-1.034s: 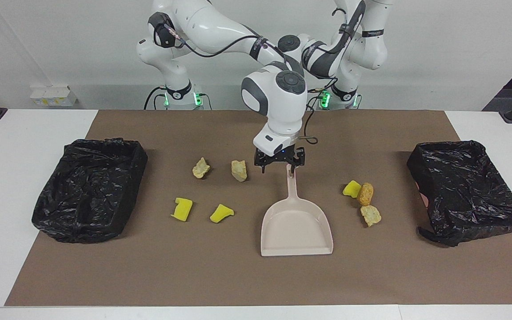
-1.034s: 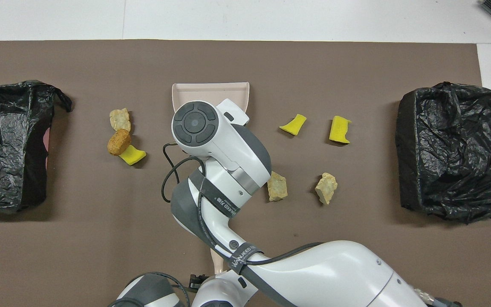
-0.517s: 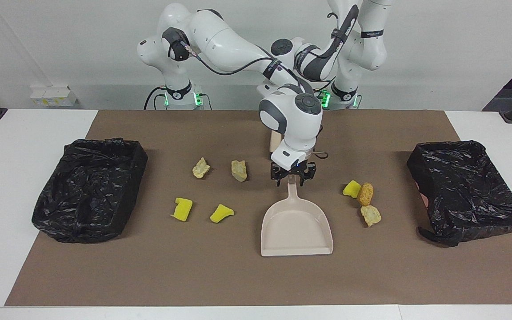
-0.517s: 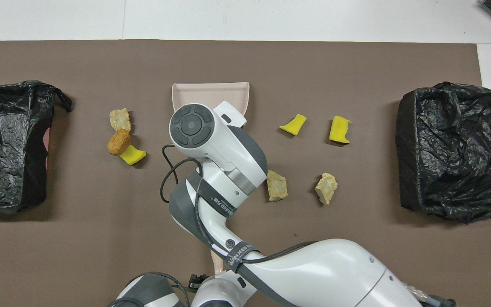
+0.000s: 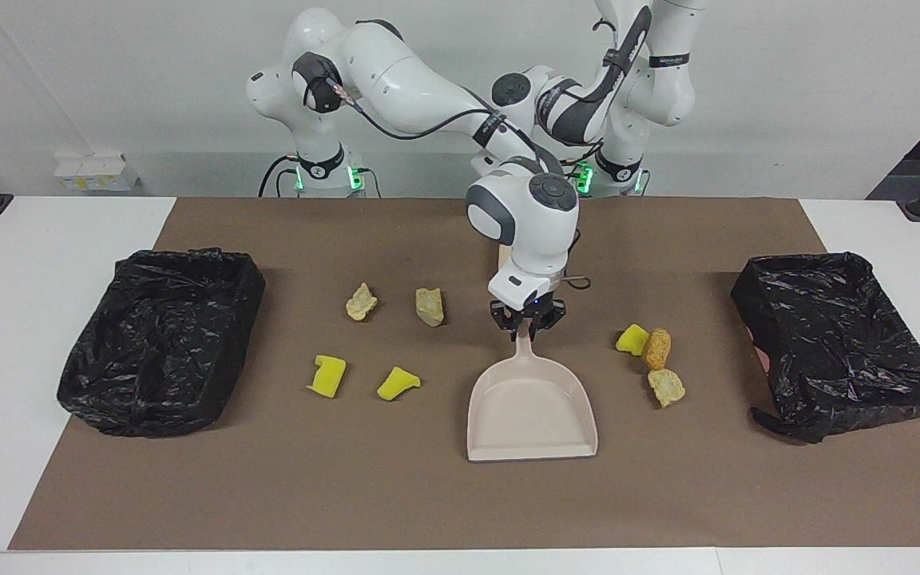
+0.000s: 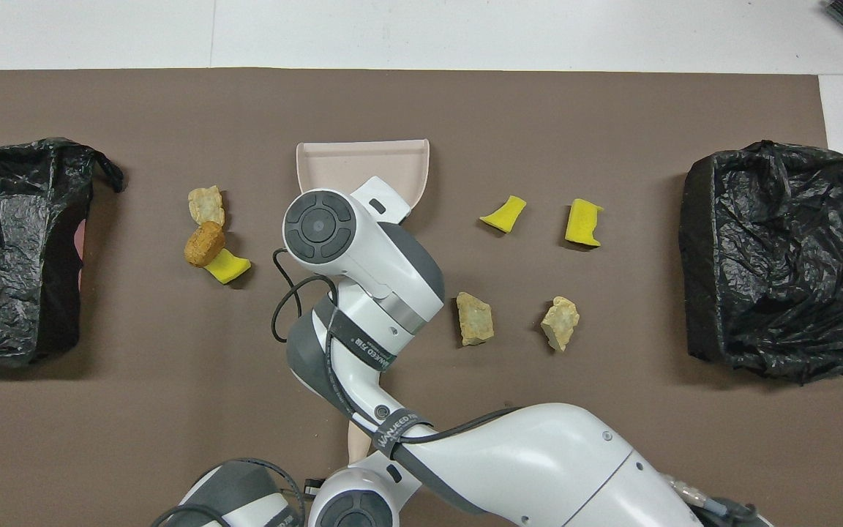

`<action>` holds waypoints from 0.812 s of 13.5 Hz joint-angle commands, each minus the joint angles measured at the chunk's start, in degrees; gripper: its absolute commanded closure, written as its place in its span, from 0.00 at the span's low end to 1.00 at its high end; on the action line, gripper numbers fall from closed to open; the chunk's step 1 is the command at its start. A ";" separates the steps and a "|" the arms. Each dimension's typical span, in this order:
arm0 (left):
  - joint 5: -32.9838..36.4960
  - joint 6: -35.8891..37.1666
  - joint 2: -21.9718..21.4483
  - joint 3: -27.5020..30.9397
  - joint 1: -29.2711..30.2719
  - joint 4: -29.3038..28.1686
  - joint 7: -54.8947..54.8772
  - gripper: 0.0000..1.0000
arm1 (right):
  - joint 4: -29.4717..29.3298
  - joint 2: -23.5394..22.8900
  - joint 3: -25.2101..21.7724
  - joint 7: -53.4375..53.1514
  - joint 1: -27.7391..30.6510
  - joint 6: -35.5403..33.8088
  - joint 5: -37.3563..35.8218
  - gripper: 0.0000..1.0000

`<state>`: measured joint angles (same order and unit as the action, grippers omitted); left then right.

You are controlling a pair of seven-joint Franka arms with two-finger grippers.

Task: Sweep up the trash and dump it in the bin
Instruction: 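Reach the right gripper to the beige dustpan handle and grasp it, then tilt the dustpan with the right gripper while the left gripper grasps the brush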

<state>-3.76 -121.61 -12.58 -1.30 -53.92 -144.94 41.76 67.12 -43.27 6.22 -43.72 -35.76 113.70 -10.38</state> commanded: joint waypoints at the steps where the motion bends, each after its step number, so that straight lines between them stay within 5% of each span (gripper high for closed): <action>1: -0.73 4.53 -2.45 -0.19 2.31 -0.08 -0.98 1.00 | -1.64 -0.51 0.28 0.20 0.78 0.65 -0.96 1.00; 7: -0.73 14.89 -9.99 -0.19 7.75 -0.08 -3.79 1.00 | 2.03 4.94 1.16 17.41 4.82 0.56 0.80 1.00; 11: -0.55 22.45 -13.97 -0.10 23.54 4.29 -8.78 1.00 | 5.83 7.23 1.16 35.16 4.91 0.56 0.71 1.00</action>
<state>-3.73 -103.28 -24.62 -1.00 -38.37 -143.39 36.67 69.32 -38.79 6.99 -15.77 -31.41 113.60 -10.09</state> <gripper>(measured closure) 0.731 0.683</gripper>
